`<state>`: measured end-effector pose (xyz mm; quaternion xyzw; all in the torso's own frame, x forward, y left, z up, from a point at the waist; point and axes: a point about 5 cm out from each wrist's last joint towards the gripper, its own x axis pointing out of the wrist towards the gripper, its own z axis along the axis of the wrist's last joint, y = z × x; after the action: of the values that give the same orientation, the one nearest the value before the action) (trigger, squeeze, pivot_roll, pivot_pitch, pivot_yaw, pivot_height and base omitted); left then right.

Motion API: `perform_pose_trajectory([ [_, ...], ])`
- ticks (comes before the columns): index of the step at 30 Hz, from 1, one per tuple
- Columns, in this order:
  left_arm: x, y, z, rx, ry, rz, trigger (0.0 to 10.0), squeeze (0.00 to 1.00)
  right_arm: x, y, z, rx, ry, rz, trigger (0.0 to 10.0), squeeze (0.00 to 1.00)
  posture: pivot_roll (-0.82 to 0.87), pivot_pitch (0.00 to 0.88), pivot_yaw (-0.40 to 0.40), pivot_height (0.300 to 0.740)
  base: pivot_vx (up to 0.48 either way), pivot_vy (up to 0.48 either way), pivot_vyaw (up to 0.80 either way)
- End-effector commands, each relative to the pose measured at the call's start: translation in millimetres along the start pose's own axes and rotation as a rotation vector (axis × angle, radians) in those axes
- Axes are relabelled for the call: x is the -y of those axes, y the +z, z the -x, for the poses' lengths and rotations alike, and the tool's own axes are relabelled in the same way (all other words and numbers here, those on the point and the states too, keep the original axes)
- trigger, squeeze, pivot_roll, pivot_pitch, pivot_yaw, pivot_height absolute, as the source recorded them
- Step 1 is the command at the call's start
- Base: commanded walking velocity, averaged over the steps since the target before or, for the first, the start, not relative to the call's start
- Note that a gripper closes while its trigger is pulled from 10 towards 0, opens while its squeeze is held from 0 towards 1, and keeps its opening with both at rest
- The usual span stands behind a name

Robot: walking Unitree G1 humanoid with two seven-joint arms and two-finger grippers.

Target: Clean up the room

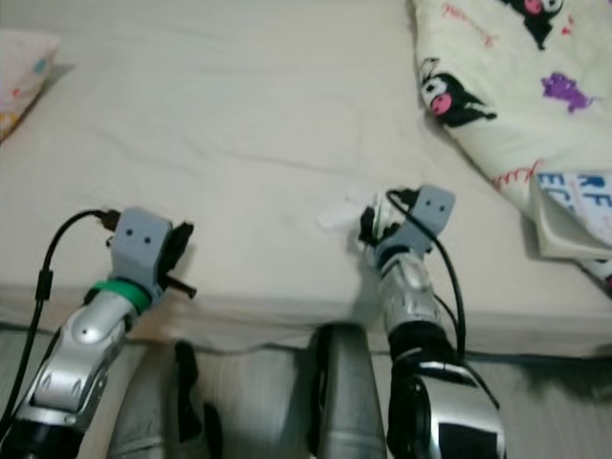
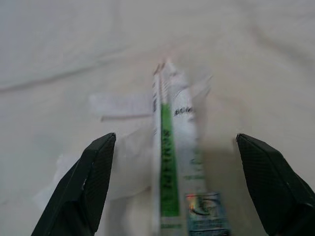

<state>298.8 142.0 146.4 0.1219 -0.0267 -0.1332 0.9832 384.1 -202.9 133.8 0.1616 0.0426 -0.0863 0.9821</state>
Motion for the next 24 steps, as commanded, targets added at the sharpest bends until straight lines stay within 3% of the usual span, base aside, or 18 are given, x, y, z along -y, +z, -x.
perform_pose_trajectory([
  [1,-3.3,-5,6.8,-0.034,0.003,0.007,10.0,0.00,0.7,-5,-0.1,-0.030,-0.008,-0.031,10.0,0.00,0.12,0.350,0.102,0.556,0.000,0.000,0.00],
  [7,-7.7,-6,15.1,-0.052,0.015,-0.001,10.0,0.00,-4.2,-3,-2.9,-0.060,0.014,-0.054,10.0,0.00,0.14,0.380,0.111,0.556,0.000,0.000,0.00],
  [10,-9.8,-6,22.5,-0.068,0.019,-0.007,10.0,0.00,-8.2,-6,-4.5,-0.133,0.035,0.020,10.0,0.00,0.15,0.397,0.116,0.556,0.000,0.000,0.00],
  [11,-10.3,-5,25.6,-0.076,0.020,-0.006,10.0,0.00,-7.2,-19,-2.0,-0.260,0.011,0.100,2.2,0.00,0.16,0.398,0.114,0.556,0.000,0.000,0.00],
  [13,-10.3,-5,25.6,-0.076,0.020,-0.006,10.0,0.00,-7.2,-19,-2.0,-0.260,0.011,0.100,2.2,0.00,0.16,0.398,0.114,0.556,0.000,0.000,0.00],
  [14,-10.4,-5,25.4,-0.076,0.021,-0.006,10.0,0.00,-7.1,-21,-1.5,-0.272,0.007,0.093,0.1,0.00,0.16,0.394,0.113,0.556,0.000,0.000,0.00],
  [24,-8.9,2,14.9,-0.065,0.023,0.003,10.0,0.00,-5.0,-11,-4.7,-0.231,-0.014,0.015,0.0,0.00,0.13,0.326,0.096,0.556,0.000,0.000,0.00],
])
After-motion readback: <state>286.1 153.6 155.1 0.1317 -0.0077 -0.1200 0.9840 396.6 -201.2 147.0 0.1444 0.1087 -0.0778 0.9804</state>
